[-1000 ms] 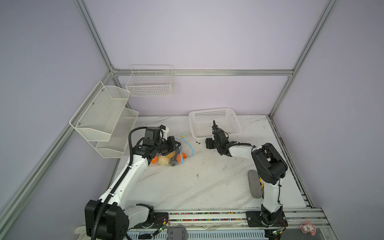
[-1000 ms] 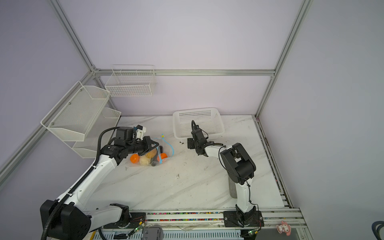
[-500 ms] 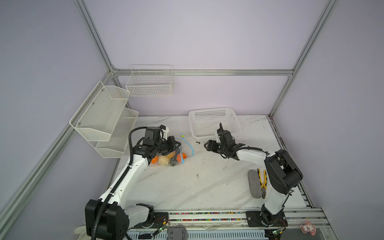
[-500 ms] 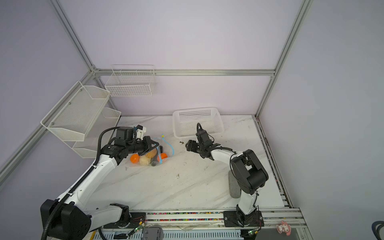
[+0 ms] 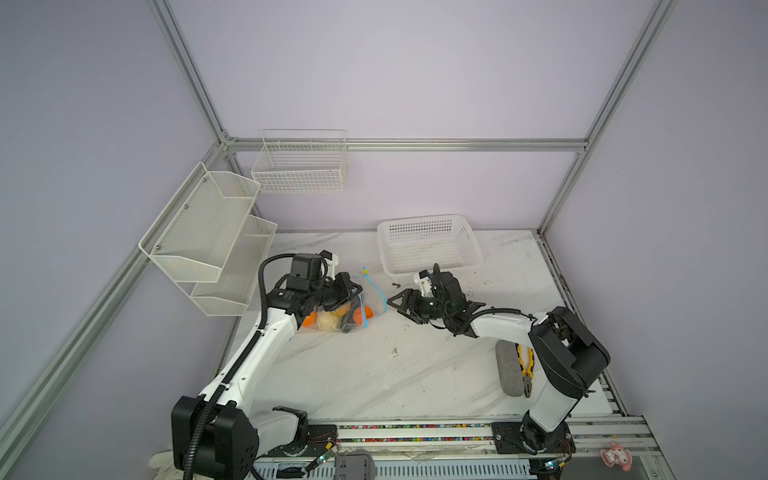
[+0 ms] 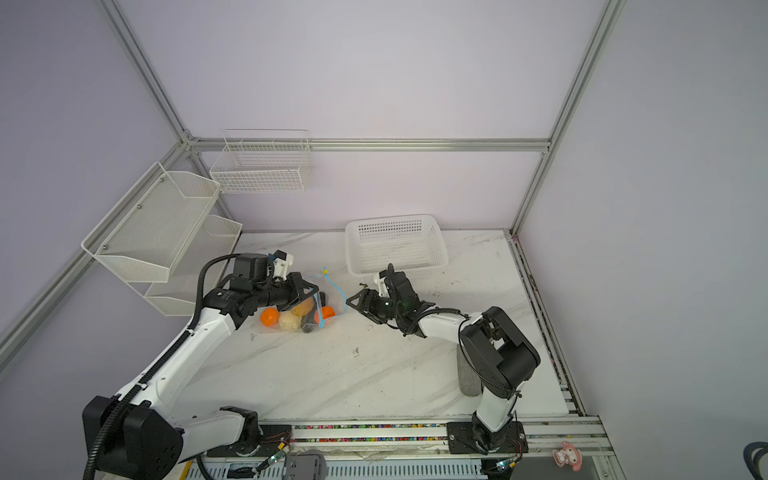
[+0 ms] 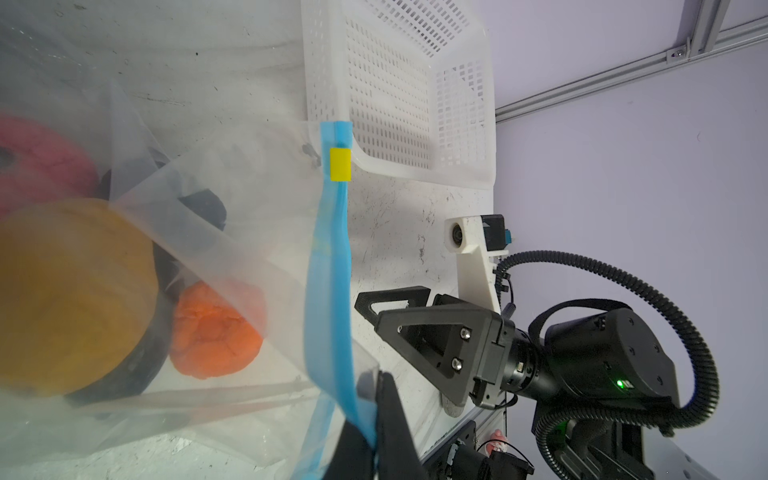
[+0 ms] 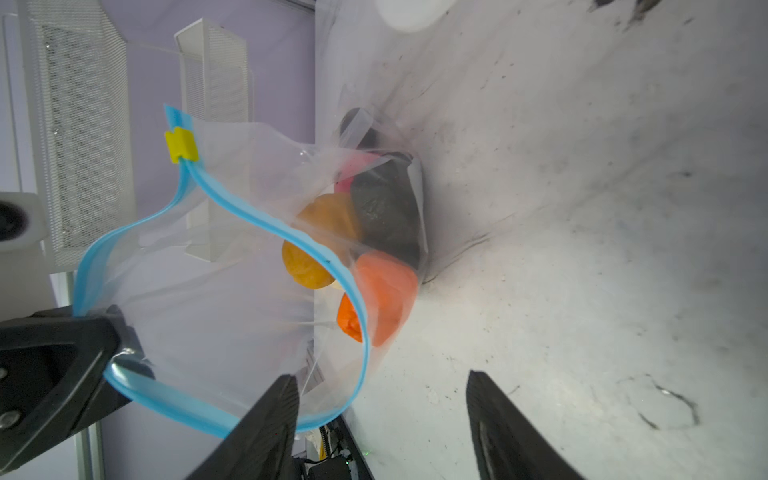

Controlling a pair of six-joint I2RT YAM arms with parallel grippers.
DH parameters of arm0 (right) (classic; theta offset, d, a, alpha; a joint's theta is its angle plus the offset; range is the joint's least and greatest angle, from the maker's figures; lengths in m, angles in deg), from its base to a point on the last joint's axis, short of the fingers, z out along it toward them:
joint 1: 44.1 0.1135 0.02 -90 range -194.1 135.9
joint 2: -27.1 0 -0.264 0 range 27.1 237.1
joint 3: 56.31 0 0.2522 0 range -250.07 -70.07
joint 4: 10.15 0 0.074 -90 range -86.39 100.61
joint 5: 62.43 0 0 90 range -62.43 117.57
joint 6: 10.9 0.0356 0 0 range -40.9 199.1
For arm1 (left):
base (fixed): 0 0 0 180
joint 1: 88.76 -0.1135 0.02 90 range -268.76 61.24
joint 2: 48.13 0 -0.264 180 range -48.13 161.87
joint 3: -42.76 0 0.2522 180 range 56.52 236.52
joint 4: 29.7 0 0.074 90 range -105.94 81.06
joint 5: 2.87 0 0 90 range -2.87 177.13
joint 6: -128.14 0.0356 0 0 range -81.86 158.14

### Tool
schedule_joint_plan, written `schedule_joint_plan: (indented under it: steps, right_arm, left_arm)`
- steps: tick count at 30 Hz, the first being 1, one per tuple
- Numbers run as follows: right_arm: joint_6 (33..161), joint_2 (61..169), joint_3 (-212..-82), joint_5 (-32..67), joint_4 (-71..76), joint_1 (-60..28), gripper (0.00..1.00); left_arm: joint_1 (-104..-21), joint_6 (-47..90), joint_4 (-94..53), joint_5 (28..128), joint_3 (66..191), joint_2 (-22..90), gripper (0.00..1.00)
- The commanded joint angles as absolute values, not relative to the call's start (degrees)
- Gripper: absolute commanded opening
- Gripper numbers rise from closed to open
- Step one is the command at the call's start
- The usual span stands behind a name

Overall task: Place the food in the zip-top bag and seal the zipper
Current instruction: 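Move the right gripper to the bag's blue zipper edge and pinch it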

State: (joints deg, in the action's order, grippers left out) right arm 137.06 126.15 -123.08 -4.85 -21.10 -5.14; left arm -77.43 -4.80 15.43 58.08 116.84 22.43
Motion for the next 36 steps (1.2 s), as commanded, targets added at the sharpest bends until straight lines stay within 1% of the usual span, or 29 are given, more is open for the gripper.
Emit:
schedule_joint_plan:
  steps: [1, 5, 9, 11, 15, 21, 26, 36]
  right_arm:
    - [141.31, 127.28, -123.15, -6.08, -26.61, -4.39, 0.64]
    - [142.41, 128.98, -124.02, -6.44, -28.3, -3.52, 0.57]
    - [143.2, 130.8, -124.54, -6.94, -29.83, -3.07, 0.43]
    - [143.84, 131.32, -124.21, -6.76, -31.24, -3.01, 0.39]
    - [144.53, 131.83, -124.64, -7.06, -32.86, -2.61, 0.25]
    - [145.28, 132.41, -124.85, -7.58, -34.65, -2.09, 0.08]
    - [144.67, 131.87, -125.12, -7.15, -33.81, -2.0, 0.04]
    - [142.24, 129.28, -128.58, -5.42, -29.27, -1.58, 0.01]
  left_arm:
    - [-77.16, -5.59, 13.94, 56.83, 118.71, 22.58, 0.0]
    - [-77.11, -5.61, 13.83, 56.8, 118.66, 22.79, 0.0]
    - [-77.05, -5.55, 13.73, 56.81, 118.82, 22.8, 0.0]
    - [-77.09, -5.54, 13.73, 56.75, 118.88, 22.86, 0.0]
    - [-77.04, -5.45, 13.73, 56.72, 118.82, 22.95, 0.0]
    - [-77.13, -5.46, 13.7, 56.72, 118.93, 22.84, 0.0]
    - [-77.08, -5.37, 13.7, 56.86, 118.96, 22.47, 0.0]
    - [-77.15, -5.41, 13.89, 56.9, 119.84, 21.48, 0.0]
